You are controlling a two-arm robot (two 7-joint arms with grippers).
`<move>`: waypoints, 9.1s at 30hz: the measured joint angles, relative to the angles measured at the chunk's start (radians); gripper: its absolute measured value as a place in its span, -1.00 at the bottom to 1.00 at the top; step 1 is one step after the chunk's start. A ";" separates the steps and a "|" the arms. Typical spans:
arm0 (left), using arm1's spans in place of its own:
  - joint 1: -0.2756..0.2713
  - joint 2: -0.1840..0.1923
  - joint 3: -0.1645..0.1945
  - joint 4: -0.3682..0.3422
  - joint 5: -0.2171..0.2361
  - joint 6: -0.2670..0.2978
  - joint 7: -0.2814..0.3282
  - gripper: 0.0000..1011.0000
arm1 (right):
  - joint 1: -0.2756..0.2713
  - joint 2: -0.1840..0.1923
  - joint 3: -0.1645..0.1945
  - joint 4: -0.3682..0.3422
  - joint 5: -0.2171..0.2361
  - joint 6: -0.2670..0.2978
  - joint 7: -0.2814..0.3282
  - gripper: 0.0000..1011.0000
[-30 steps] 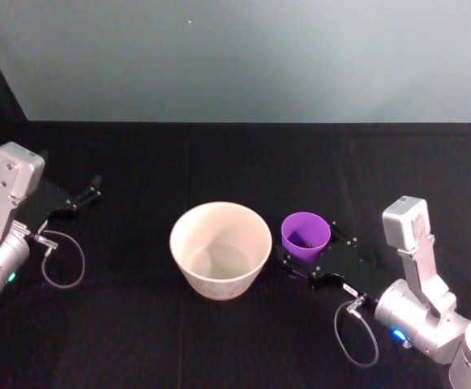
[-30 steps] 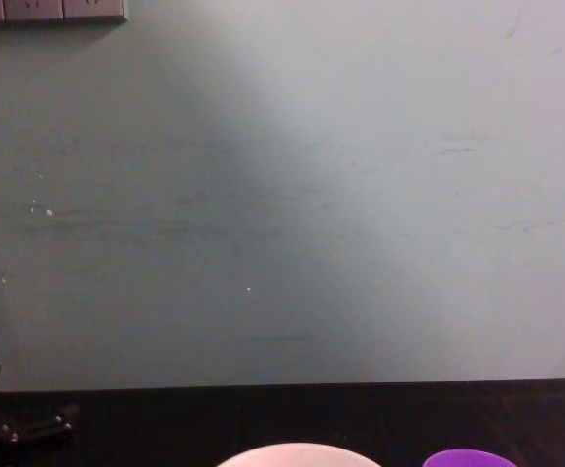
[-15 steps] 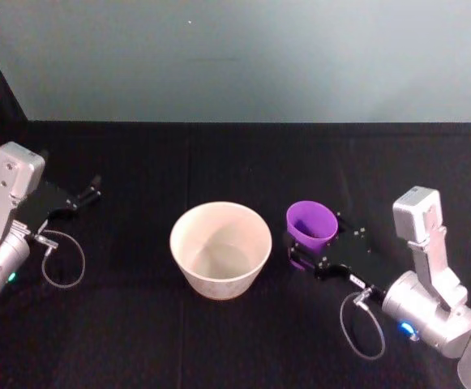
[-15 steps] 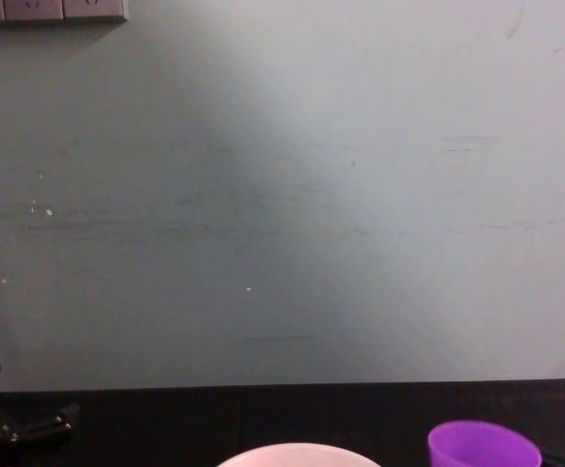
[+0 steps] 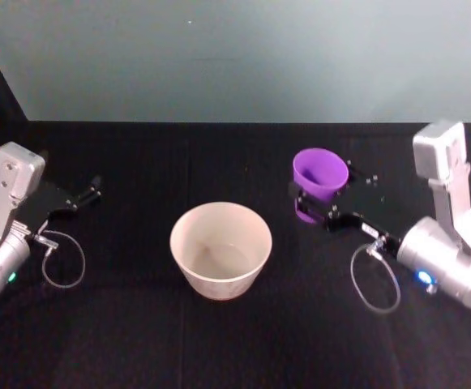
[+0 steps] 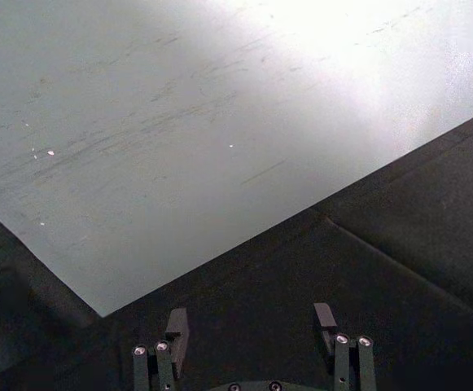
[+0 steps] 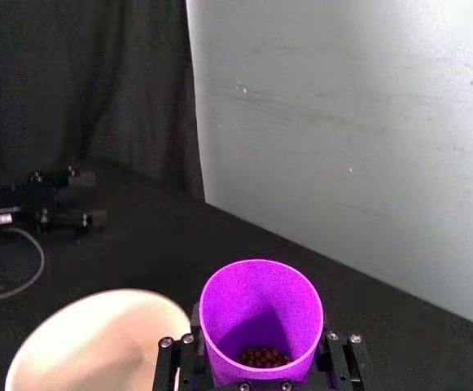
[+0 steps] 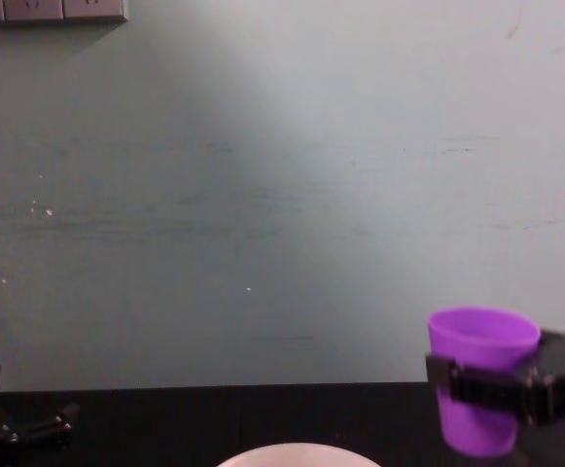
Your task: Pick up the cup and pour the mung beans from the cup into the bowl.
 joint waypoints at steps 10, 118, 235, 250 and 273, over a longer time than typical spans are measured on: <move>0.000 0.000 0.000 0.000 0.000 0.000 0.000 0.98 | 0.040 -0.001 -0.007 -0.012 0.034 0.070 -0.001 0.44; 0.000 0.000 0.000 0.000 0.000 0.000 0.000 0.98 | 0.057 0.029 -0.055 -0.036 -0.085 0.070 -0.041 0.44; 0.000 0.000 0.000 0.000 0.000 0.000 0.000 0.98 | 0.314 0.005 -0.559 -0.100 -1.491 0.189 0.169 0.44; 0.000 0.000 0.000 0.000 0.000 0.000 0.000 0.98 | 0.296 -0.005 -0.538 -0.105 -1.525 0.170 0.182 0.44; 0.000 0.000 0.000 0.000 0.000 0.000 0.000 0.98 | 0.292 -0.009 -0.536 -0.111 -1.556 0.158 0.193 0.44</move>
